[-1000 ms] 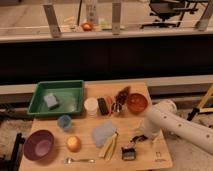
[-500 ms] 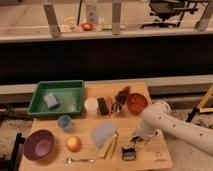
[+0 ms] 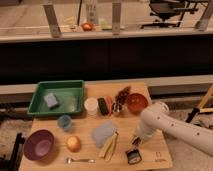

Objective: Place brush in paper cup

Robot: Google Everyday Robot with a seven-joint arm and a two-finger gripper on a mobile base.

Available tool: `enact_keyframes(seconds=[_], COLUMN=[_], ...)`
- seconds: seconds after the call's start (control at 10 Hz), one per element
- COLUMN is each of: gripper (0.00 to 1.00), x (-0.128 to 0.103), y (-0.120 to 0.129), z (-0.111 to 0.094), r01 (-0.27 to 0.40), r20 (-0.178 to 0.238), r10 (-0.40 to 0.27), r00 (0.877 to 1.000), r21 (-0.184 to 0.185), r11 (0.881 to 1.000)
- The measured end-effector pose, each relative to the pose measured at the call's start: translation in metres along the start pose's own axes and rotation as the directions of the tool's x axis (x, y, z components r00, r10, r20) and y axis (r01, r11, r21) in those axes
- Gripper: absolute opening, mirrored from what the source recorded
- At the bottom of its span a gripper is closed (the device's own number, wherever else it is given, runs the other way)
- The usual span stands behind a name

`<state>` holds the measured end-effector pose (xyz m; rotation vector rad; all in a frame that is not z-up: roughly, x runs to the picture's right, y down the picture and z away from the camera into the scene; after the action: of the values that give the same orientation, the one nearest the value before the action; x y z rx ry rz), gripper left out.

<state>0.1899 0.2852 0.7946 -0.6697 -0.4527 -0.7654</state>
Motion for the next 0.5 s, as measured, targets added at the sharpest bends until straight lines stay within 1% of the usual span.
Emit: enact_keyframes(seconds=[0.4, 0.5], gripper=[0.00, 0.00], x=[0.0009, 0.0063], y=[-0.0004, -0.0009], z=[-0.0019, -0.0071], r01=[0.003, 0.012], r20=[-0.003, -0.014], r10=[-0.003, -0.012], r00=[1.000, 1.000], r21=[0.001, 0.008], r11=[1.000, 1.000])
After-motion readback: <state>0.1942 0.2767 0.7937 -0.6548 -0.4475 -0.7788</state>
